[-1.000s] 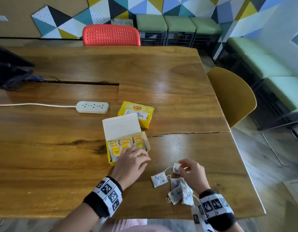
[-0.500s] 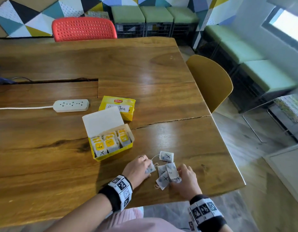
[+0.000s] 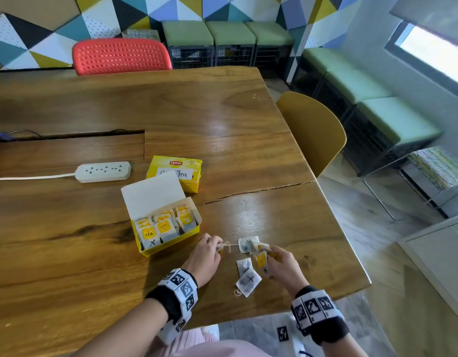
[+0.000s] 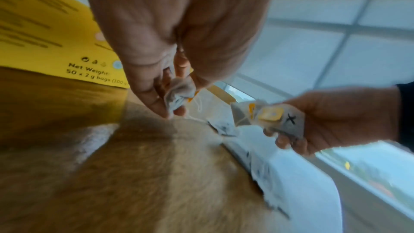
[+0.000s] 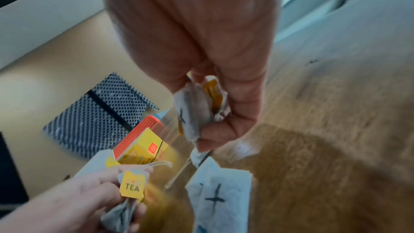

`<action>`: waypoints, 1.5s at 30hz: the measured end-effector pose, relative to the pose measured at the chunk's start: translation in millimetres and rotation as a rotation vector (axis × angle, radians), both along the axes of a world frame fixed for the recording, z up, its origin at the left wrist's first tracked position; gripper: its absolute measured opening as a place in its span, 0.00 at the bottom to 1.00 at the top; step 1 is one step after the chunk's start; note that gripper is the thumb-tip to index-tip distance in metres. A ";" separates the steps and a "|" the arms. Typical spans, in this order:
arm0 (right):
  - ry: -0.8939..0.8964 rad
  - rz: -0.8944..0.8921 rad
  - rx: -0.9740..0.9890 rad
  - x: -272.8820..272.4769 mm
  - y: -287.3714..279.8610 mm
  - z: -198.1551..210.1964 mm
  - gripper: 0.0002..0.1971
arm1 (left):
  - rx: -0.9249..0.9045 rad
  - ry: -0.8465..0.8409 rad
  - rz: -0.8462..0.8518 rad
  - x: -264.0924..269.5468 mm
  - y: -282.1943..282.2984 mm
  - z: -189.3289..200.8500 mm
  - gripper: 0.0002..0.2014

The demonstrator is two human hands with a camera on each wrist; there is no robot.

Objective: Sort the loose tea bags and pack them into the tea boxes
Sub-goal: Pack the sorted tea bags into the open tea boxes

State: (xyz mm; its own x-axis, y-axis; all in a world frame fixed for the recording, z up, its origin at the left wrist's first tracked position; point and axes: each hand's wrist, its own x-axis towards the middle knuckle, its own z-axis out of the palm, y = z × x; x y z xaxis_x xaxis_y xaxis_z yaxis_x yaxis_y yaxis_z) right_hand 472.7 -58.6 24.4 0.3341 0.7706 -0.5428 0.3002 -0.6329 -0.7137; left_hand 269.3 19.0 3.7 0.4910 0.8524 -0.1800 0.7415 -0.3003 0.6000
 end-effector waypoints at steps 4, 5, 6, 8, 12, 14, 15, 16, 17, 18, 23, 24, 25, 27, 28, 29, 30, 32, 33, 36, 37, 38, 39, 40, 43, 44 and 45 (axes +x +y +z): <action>0.426 -0.164 0.004 -4.1 5.8 12.9 0.11 | -0.180 -0.125 0.143 -0.7 10.3 9.8 0.14; 0.476 -0.162 0.004 -5.3 7.1 16.1 0.11 | -0.233 -0.144 0.165 -1.0 12.2 11.1 0.14; 0.513 -0.155 0.004 -7.0 8.3 19.2 0.12 | -0.284 -0.155 0.183 -1.4 13.6 12.2 0.15; 0.529 -0.141 0.006 -10.0 11.4 19.7 0.17 | -0.379 -0.166 0.195 -3.5 16.1 12.0 0.15; 0.430 -0.088 0.051 -11.6 16.7 16.0 0.12 | -0.382 -0.119 0.123 -7.9 20.0 8.6 0.09; 0.419 -0.067 0.053 -9.4 19.6 13.9 0.10 | -0.370 -0.153 0.123 -8.5 19.7 10.9 0.07; 0.413 -0.057 0.050 -8.7 21.2 13.2 0.10 | -0.363 -0.168 0.132 -8.6 19.9 11.7 0.07; 0.395 -0.047 0.050 -9.3 22.6 14.5 0.11 | -0.359 -0.178 0.143 -8.3 20.2 13.2 0.06; 0.364 -0.047 0.055 -10.3 24.1 16.3 0.12 | -0.361 -0.195 0.157 -7.7 21.3 14.0 0.05; 0.326 -0.058 0.066 -11.3 25.3 18.9 0.14 | -0.367 -0.222 0.173 -6.5 22.1 15.7 0.04; 0.038 0.001 0.180 -9.9 30.6 31.0 0.14 | -0.453 -0.398 0.250 0.7 22.9 35.2 0.05; 0.022 0.020 0.196 -9.8 32.1 33.7 0.11 | -0.467 -0.424 0.258 1.5 22.6 38.6 0.07; 0.026 0.024 0.209 -10.2 33.5 35.8 0.09 | -0.481 -0.448 0.263 2.3 22.6 41.4 0.09; 0.080 -0.001 0.241 -13.0 36.0 40.0 0.08 | -0.527 -0.512 0.268 4.8 21.9 45.9 0.13; 0.124 -0.022 0.261 -15.2 37.1 42.2 0.07 | -0.561 -0.549 0.273 6.6 20.9 47.7 0.13; 0.173 -0.048 0.276 -17.3 38.3 43.9 0.08 | -0.593 -0.590 0.281 8.9 20.0 49.2 0.12; 0.226 -0.076 0.284 -19.1 39.8 44.5 0.08 | -0.617 -0.628 0.288 11.2 19.2 50.8 0.10; 0.329 -0.126 0.276 -21.9 43.5 45.5 0.09 | -0.629 -0.676 0.297 14.9 18.2 53.3 0.11; 0.375 -0.143 0.270 -23.3 45.3 46.0 0.09 | -0.627 -0.690 0.293 16.1 18.3 53.2 0.12; 0.479 -0.143 0.271 -29.5 48.1 49.3 0.10 | -0.603 -0.695 0.268 17.2 19.0 51.9 0.16; 0.505 -0.136 0.272 -31.6 48.3 50.2 0.11 | -0.583 -0.680 0.264 17.3 19.1 51.3 0.17; 0.530 -0.134 0.269 -33.7 48.5 51.1 0.11 | -0.561 -0.664 0.262 17.6 19.0 50.6 0.18; 0.553 -0.137 0.267 -35.2 48.5 51.7 0.11 | -0.539 -0.655 0.267 17.7 18.8 50.9 0.19; 0.578 -0.142 0.264 -36.2 48.7 52.0 0.12 | -0.519 -0.647 0.278 17.6 18.8 51.3 0.18; 0.612 -0.160 0.268 -37.3 49.0 53.2 0.12 | -0.490 -0.624 0.318 15.8 20.0 52.5 0.20; 0.604 -0.165 0.273 -37.1 48.9 53.4 0.12 | -0.493 -0.622 0.325 14.8 20.7 52.4 0.21; 0.591 -0.179 0.275 -36.4 48.9 53.5 0.12 | -0.494 -0.620 0.328 14.0 21.4 52.6 0.21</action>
State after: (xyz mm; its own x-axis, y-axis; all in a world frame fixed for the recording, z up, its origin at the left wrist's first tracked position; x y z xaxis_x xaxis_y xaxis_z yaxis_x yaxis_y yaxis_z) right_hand 436.4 -9.7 77.9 0.1762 0.8675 -0.4652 -0.2829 -0.4080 -0.8680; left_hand 283.4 40.4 56.3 0.3661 0.8629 -0.3485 0.2394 0.2745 0.9313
